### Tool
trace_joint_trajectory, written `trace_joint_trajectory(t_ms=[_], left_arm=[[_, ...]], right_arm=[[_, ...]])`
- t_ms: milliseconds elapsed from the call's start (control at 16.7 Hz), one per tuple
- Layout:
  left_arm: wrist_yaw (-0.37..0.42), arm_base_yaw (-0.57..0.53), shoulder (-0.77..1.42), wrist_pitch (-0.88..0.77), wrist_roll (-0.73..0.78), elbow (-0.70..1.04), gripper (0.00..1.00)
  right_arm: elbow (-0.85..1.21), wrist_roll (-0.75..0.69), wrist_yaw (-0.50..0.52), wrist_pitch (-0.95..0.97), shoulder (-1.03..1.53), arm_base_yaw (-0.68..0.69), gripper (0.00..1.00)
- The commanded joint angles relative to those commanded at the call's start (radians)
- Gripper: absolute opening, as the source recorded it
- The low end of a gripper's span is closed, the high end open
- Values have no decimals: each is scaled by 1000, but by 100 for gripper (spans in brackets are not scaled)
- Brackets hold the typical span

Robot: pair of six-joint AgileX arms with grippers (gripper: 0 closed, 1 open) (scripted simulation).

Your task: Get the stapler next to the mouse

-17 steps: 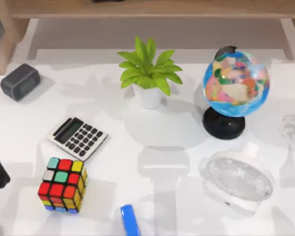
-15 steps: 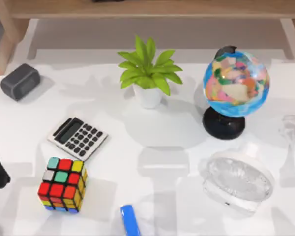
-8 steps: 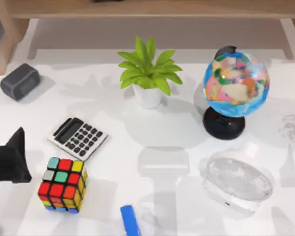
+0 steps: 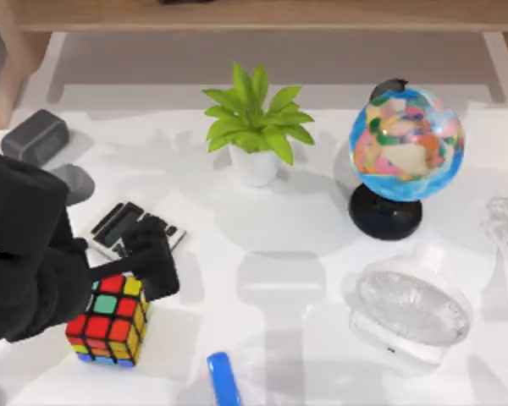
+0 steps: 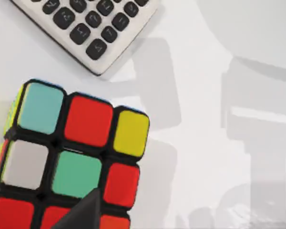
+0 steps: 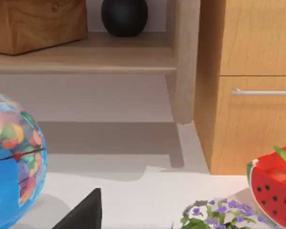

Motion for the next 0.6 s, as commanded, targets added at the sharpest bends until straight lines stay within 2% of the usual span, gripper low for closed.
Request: trace_joint_trajectory(t_ms=[300, 600], left_arm=[[-1, -235, 388, -207, -297, 248, 100], [-5, -384, 665, -346, -494, 393, 100]], right_arm=[[0, 0, 0, 0, 0, 0, 100], [0, 0, 0, 0, 0, 0, 100]])
